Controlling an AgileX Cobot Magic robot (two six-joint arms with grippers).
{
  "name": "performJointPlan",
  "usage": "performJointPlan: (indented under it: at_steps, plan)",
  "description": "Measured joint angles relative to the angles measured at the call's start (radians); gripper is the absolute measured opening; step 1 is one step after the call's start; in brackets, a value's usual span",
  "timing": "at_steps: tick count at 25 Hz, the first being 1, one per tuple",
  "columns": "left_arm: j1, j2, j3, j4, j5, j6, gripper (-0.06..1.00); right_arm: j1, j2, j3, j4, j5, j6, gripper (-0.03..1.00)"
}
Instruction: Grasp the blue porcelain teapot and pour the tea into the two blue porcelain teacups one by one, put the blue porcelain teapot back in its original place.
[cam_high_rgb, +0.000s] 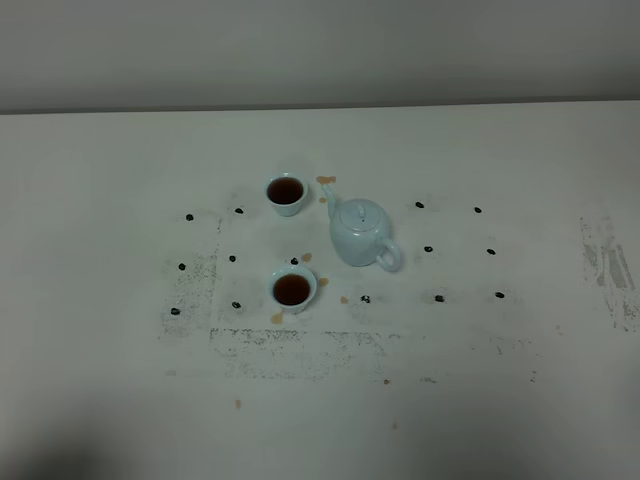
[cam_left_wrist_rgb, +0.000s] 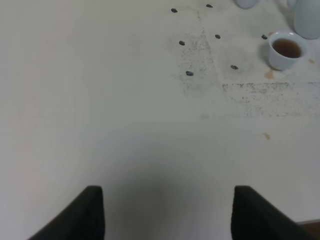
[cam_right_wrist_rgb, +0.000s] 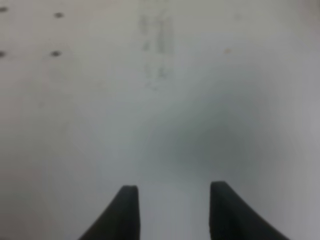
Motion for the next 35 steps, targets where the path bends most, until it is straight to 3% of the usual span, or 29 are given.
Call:
performJointPlan:
  at_steps: [10, 20, 35]
  plan:
    - [0.0, 0.0, 0.0, 0.0, 0.0, 0.001, 0.57, 0.0, -0.255, 0.139, 0.135, 0.009, -0.102, 0.36]
    - [0.0, 0.0, 0.0, 0.0, 0.0, 0.001, 0.57, 0.0, -0.408, 0.149, 0.23, 0.002, -0.131, 0.36]
    - [0.0, 0.0, 0.0, 0.0, 0.0, 0.001, 0.57, 0.092, -0.474, 0.149, 0.236, 0.006, -0.153, 0.36]
